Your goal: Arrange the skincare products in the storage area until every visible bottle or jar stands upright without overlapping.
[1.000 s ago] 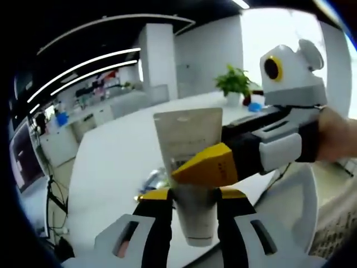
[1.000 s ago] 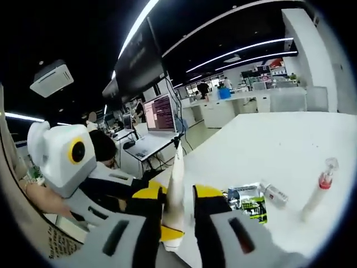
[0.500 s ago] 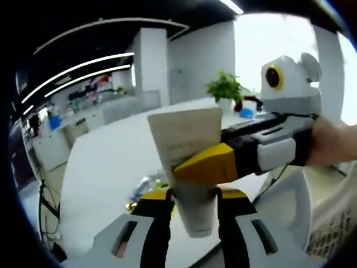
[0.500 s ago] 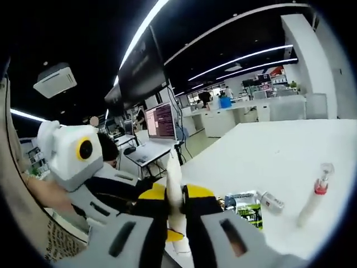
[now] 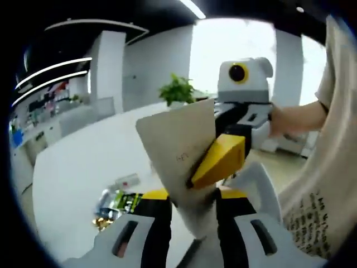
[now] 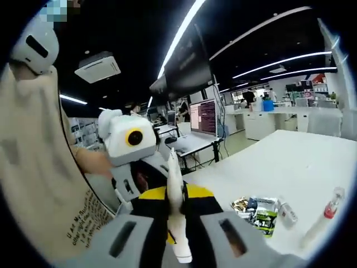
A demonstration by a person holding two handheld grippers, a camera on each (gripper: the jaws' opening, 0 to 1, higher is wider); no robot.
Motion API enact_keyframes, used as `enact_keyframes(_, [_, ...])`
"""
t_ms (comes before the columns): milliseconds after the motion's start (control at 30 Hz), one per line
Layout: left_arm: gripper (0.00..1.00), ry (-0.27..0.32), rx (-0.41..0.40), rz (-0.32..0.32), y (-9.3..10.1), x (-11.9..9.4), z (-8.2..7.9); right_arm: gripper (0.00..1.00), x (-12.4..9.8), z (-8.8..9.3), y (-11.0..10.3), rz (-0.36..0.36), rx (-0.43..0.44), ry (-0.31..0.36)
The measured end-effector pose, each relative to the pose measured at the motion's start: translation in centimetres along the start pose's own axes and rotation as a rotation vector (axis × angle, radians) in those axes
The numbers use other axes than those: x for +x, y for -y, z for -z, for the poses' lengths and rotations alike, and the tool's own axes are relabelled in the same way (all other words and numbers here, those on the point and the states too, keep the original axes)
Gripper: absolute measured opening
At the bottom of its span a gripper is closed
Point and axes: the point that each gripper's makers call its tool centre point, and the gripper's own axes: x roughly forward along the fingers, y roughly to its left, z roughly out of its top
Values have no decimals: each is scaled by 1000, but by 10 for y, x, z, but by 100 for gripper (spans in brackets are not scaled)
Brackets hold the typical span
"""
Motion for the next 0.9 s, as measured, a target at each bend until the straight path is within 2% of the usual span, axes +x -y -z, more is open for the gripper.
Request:
enact_keyframes(200, [23, -3, 9, 68, 5, 6, -1, 8, -2, 1, -1, -56, -14, -20])
enact_keyframes(500, [20, 17, -10, 105, -2, 12, -5, 9, -3, -3, 8, -98, -24, -24])
enact_keyframes(600, [19, 15, -12, 101, -7, 18, -5, 9, -4, -1, 13, -106, -27, -33])
enact_keyframes(667, [19, 9, 9, 77, -12, 22, -3, 10, -3, 4, 18, -98, -43, -63])
enact_keyframes(733, [19, -8, 15, 60, -17, 28, 1, 11, -2, 10, 24, -89, -61, -104])
enact_keyframes(900, [18, -60, 35, 38, -31, 42, 16, 12, -1, 27, 40, -57, -49, -153])
